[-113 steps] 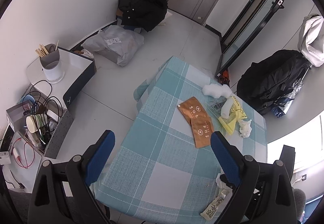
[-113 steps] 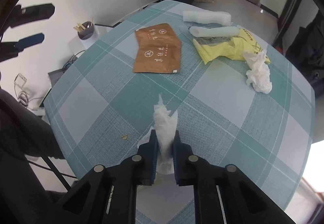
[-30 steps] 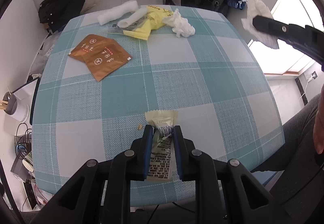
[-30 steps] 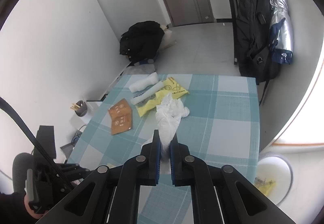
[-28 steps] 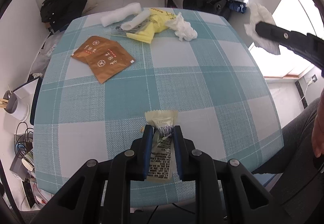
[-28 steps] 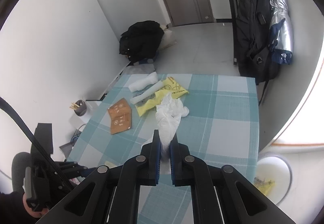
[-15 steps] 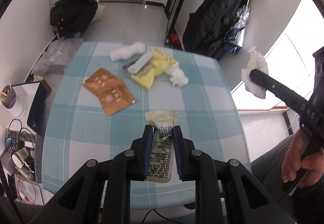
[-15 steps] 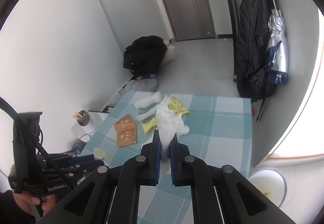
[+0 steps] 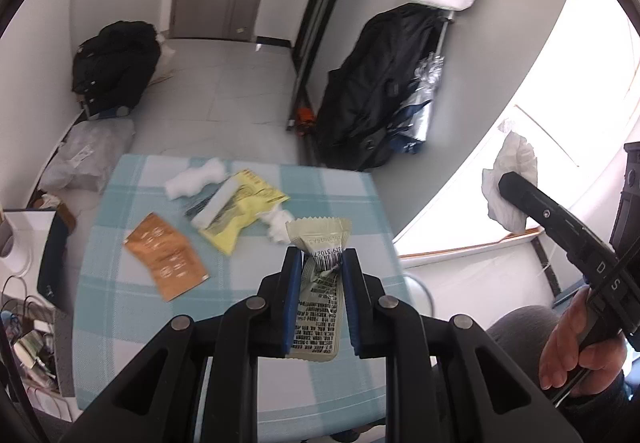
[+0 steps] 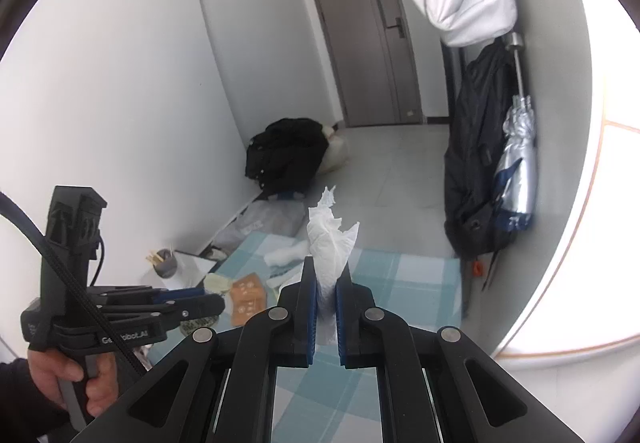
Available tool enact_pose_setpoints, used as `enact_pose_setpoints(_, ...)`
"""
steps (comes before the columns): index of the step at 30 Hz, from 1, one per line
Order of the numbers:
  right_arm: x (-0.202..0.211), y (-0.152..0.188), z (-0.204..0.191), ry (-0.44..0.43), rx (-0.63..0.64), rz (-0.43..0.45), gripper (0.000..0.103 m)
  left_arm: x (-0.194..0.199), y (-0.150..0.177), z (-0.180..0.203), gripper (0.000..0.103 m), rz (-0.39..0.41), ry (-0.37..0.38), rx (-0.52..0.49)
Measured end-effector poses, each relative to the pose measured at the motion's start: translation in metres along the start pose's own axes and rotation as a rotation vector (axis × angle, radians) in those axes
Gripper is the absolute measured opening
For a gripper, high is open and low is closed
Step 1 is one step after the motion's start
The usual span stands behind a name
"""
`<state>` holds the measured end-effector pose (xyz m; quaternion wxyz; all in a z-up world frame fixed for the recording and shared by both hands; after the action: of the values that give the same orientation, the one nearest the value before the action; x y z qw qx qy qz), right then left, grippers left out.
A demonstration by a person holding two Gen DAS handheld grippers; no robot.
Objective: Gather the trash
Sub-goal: 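Carry the tissue and translucent wrapper in both tools toward the white bin, then open both tools over the bin to drop the tissue and wrapper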
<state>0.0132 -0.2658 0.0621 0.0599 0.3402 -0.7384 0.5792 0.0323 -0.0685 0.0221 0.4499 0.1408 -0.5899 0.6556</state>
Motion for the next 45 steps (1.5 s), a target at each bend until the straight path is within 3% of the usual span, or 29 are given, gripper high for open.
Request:
enact_pose_setpoints(9,0.053,-0.020,0.044,0.087,-0.004,0.088,0.007,-0.016,-0.034,0.055,0.016,0.017,0.087,-0.093)
enact_pose_setpoints(19,0.094,-0.006,0.142,0.263,-0.113,0.121,0.007,-0.075,-0.045,0.129,0.016,-0.064,0.192,-0.207)
enact_pose_setpoints(24,0.094,0.027,0.194,0.328,-0.193,0.056,0.007,-0.118,-0.038,0.164,0.016,-0.152,0.264,-0.249)
enact_pose_setpoints(34,0.056,0.123,0.288,0.368,-0.438,-0.117,0.007,-0.222,0.006,0.203,0.016,-0.414,0.303,-0.268)
enact_pose_setpoints(45,-0.005,0.194,0.329,0.279,-0.629,-0.266,0.007,-0.292,0.032,0.213,0.016,-0.581,0.295,-0.249)
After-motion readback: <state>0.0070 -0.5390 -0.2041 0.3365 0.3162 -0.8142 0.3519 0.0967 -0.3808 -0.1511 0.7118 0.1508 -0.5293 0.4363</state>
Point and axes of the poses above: each gripper's, at about its wrist camera, not at the fingertips, and x roughly against the way its jaws point, z to its right, y to its underside, the point moved 1 cm from there along -x, roughly the way its jaws point, and after that the axes turned 5 degrees about -x, right-handed, at the moved point
